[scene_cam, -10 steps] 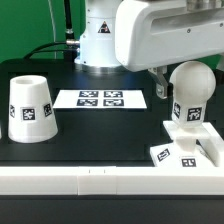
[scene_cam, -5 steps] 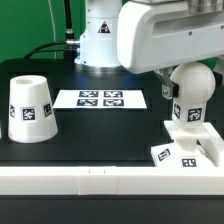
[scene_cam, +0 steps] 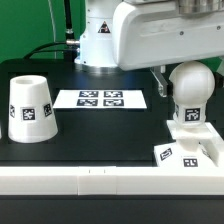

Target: Assemble lamp

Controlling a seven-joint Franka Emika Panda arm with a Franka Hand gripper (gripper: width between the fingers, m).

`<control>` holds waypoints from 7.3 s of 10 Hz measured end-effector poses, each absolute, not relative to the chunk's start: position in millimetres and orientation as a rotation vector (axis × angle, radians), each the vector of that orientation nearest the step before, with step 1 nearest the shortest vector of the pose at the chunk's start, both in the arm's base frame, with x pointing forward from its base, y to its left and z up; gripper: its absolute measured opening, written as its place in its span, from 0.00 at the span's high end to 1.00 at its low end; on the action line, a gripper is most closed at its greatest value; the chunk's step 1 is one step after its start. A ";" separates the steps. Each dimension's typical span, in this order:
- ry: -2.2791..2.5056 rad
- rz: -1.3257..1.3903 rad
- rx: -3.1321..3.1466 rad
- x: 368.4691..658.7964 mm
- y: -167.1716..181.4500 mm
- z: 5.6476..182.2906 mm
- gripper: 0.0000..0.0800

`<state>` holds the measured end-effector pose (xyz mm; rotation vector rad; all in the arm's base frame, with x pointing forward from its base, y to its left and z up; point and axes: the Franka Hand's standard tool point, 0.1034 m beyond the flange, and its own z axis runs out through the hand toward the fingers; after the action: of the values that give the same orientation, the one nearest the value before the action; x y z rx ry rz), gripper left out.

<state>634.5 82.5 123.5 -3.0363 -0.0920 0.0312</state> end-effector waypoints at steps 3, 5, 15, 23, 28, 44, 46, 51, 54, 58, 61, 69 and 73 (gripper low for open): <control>0.416 -0.013 -3.012 630.0 79.7 123.3 0.28; 0.629 -0.018 -2.975 630.5 77.4 123.1 0.28; 1.489 0.079 -2.594 628.5 80.7 122.0 0.28; 2.199 0.271 -1.892 629.1 84.2 119.3 0.28; 2.065 0.310 -2.043 628.0 88.6 124.4 0.14; 0.305 0.100 -2.912 628.2 92.9 129.1 0.13; 0.128 0.081 -2.922 628.2 92.5 129.0 0.13; -0.722 -0.033 -2.961 635.3 97.4 130.3 0.13; -0.987 -0.043 -2.895 635.8 94.6 130.3 0.13; -1.395 -0.080 -2.751 637.1 94.1 128.4 0.13; -1.853 -0.085 -2.552 639.7 93.8 127.9 0.13; -2.442 0.006 -2.071 637.3 88.3 118.0 0.28; -2.424 0.005 -2.091 637.4 87.4 118.0 0.28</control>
Offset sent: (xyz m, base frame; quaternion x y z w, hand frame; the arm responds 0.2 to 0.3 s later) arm -0.0140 0.0081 -0.0105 0.0155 0.0229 0.2389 0.9707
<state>637.4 87.4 118.0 -2.0913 -2.4238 0.0051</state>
